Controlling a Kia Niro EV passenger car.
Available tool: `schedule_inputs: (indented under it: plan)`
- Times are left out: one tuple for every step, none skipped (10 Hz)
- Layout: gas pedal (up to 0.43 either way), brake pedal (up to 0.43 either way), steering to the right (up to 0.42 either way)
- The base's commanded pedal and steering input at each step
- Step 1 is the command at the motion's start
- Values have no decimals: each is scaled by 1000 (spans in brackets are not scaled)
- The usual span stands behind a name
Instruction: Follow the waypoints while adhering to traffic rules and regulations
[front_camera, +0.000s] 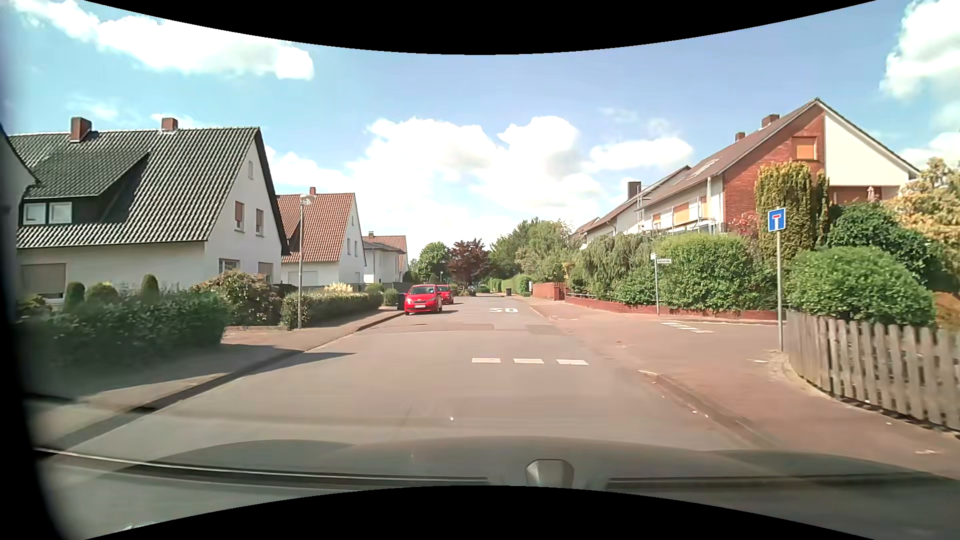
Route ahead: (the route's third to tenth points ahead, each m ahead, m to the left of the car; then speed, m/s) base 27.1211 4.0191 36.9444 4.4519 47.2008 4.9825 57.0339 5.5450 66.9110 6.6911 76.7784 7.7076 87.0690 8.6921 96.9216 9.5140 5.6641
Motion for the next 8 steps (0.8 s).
schedule_inputs:
  plan:
    - [0, 159, -3]
    - [0, 189, -3]
    - [0, 207, -3]
    - [0, 213, -4]
    - [0, 201, -4]
    - [0, 6, -4]
    - [0, 6, -4]
    - [0, 6, -5]
